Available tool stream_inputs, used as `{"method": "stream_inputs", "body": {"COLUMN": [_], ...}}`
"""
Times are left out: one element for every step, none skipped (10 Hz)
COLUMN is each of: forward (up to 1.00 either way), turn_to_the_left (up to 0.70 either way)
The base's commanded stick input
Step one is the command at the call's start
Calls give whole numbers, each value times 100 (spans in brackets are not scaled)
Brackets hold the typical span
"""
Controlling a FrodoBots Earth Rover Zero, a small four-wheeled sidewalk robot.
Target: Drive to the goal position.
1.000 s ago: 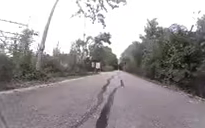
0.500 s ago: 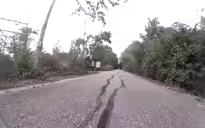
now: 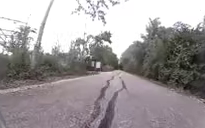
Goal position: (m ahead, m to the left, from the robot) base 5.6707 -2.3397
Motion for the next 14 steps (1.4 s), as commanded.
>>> {"method": "stream_inputs", "body": {"forward": [50, 50, 50, 50, 50, 50, 50, 50, 50, 50, 50, 50, 50, 50], "turn_to_the_left": [0, 0, 0, 0, 0, 0, 0, 0, 0, 0, 0, 0, 0, 0]}}
